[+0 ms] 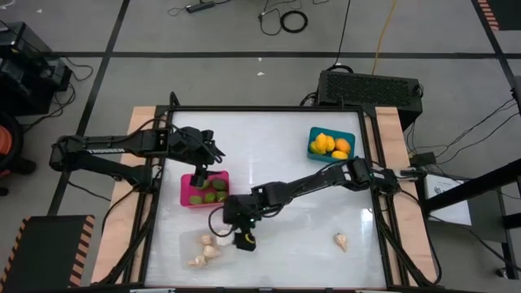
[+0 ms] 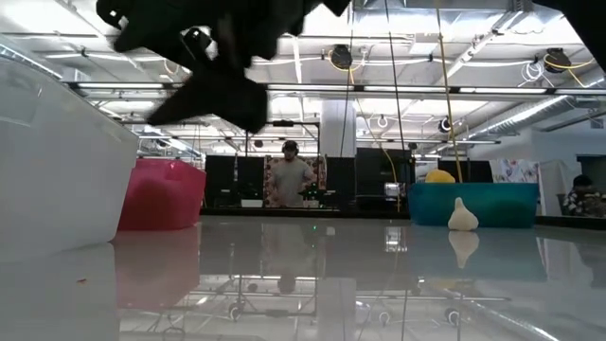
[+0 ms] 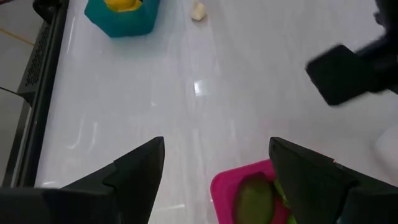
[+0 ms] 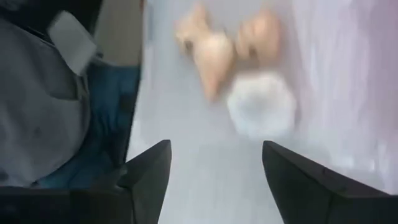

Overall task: Sort produce into baskets
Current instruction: Put the garlic into the white bin

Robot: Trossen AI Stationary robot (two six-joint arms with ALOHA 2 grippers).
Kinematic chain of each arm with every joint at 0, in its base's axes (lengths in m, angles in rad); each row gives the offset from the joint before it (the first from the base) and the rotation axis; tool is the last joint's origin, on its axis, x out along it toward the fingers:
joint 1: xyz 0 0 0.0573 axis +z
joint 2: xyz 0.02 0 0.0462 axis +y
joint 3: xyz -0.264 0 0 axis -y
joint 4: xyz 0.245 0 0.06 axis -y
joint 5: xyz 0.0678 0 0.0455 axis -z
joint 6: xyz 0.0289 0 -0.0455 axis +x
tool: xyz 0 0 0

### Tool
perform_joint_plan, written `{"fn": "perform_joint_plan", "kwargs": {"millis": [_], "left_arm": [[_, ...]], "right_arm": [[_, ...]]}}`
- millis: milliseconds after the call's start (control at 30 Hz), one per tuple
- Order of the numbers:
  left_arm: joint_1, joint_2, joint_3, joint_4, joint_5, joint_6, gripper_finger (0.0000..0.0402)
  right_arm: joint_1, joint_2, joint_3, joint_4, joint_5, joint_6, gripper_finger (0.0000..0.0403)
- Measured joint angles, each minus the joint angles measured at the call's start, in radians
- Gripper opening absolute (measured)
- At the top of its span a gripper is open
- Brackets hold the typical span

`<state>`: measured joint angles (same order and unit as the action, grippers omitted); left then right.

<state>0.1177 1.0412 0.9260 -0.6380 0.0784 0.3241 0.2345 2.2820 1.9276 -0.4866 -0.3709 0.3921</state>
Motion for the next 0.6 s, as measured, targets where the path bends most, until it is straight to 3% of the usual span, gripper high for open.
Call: {"fn": "perform_joint_plan", "kwargs": {"millis": [600], "left_arm": [[0.0,0.0,0.0,-0.004,0.0,-0.005,0.0296]], "right_arm": [[0.152,-0.046,-0.001,-0.607,0.048,0.46,0.0219]]}}
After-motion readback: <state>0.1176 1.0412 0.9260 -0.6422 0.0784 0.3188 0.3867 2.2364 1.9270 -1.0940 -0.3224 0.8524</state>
